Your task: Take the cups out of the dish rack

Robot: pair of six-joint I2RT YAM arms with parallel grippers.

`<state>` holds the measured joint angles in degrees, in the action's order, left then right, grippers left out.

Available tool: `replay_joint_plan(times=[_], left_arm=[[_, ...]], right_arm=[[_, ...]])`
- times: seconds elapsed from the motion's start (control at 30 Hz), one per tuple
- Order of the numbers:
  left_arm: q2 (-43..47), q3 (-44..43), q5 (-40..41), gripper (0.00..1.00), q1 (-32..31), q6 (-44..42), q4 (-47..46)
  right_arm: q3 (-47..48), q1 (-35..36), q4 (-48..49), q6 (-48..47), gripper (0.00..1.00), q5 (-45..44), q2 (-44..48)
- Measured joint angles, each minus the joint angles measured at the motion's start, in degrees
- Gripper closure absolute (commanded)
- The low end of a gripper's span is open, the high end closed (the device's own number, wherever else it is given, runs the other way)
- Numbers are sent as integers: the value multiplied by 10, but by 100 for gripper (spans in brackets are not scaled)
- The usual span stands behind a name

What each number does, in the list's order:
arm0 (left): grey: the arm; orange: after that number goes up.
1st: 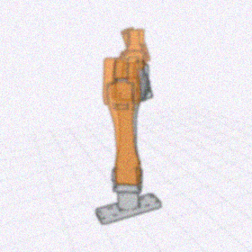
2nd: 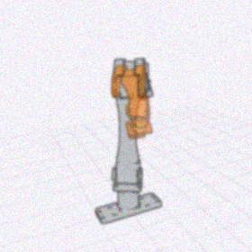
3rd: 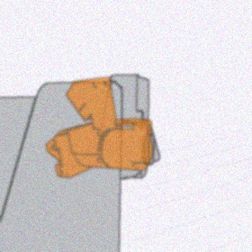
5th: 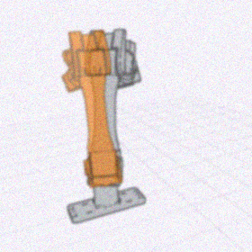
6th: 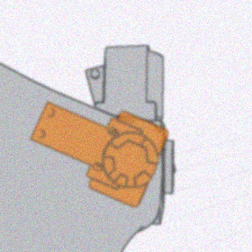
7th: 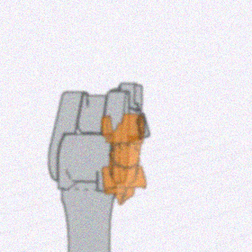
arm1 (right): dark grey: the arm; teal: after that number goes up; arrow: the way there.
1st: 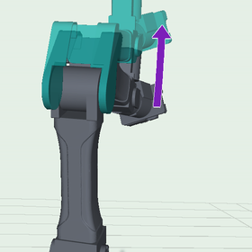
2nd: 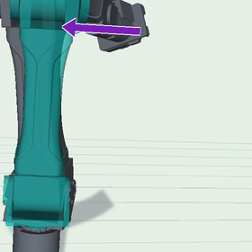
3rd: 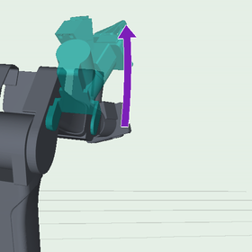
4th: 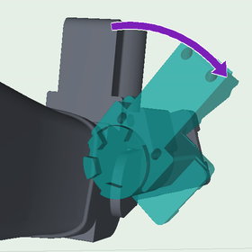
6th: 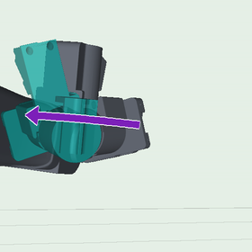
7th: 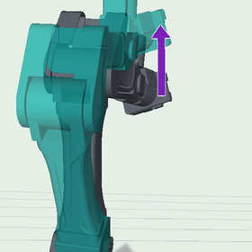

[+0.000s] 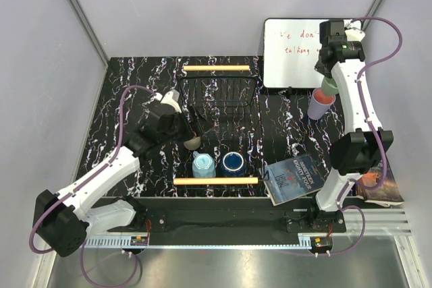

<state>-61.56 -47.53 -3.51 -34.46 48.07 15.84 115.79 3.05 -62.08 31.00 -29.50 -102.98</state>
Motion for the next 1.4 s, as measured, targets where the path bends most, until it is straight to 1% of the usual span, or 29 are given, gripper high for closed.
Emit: replay_joint_plan(times=[0.3,0.47,0.67,0.97,1.0,1.07,1.1,1.17,1.2,1.4], left_arm=[[-5,13,-1,5,0,2,21],[-5,13,-1,5,0,2,21],[-5,14,-1,5,0,2,21],[-22,20,-1,5,0,2,25],[-23,20,-1,5,0,2,26],[-25,20,-1,5,0,2,26],[-25,20,-1,5,0,2,26],[-25,20,-1,4,0,2,26],[-26,20,-2,4,0,2,26],[-26,20,-2,2,0,2,26]], right_arm=[[-8,2,0,2,100,17,-18],[12,-3,5,2,100,17,-64],[13,-12,8,3,100,19,-103],[9,-24,20,3,100,29,-124],[4,-24,25,4,99,33,-124],[-12,-25,37,5,92,40,-124],[-20,-25,41,5,83,42,-124],[-44,-26,49,7,77,52,-124],[-53,-26,51,8,71,54,-124],[-68,-26,61,7,58,70,-119]])
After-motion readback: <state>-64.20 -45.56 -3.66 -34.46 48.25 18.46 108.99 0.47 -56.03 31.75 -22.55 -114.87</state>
